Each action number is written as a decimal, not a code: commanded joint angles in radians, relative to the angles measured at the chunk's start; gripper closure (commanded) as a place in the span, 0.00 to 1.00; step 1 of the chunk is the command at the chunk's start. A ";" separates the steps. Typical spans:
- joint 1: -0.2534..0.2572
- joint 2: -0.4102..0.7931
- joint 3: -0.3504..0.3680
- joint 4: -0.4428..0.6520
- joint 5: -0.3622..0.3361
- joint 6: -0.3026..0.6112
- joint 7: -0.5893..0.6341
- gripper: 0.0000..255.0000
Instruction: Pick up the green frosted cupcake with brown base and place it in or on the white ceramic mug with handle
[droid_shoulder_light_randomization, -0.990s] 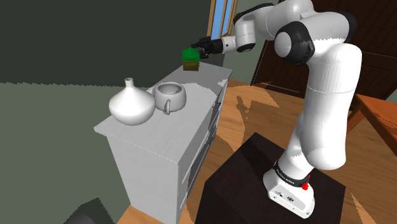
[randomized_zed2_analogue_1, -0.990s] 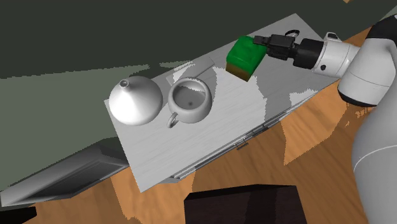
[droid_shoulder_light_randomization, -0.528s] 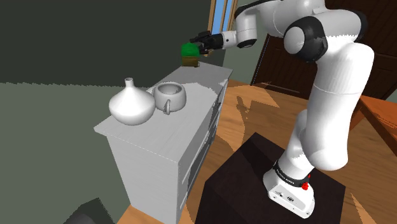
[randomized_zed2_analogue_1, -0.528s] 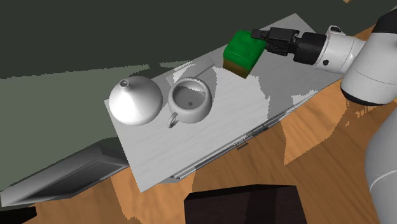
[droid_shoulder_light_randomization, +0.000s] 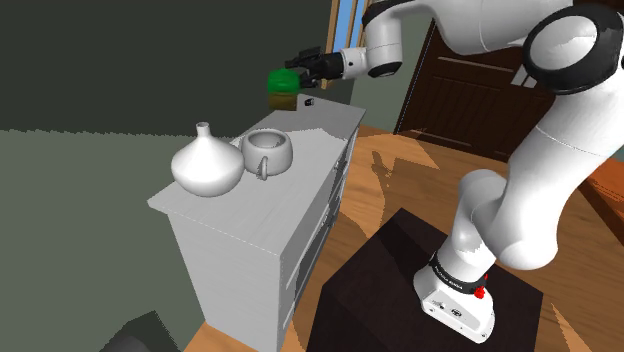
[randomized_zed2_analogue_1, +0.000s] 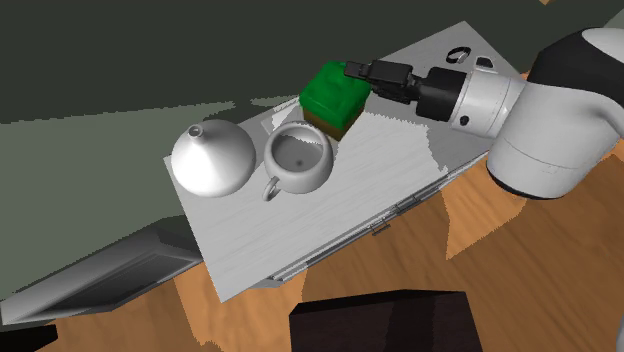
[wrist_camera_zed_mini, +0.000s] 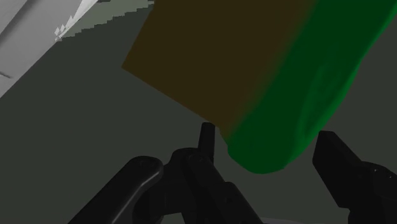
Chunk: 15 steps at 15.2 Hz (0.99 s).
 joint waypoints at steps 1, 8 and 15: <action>0.024 -0.061 0.046 -0.044 -0.005 0.087 0.000 1.00; 0.075 -0.188 0.196 -0.150 0.035 0.305 -0.006 1.00; 0.084 -0.144 0.164 -0.188 0.109 0.272 -0.107 1.00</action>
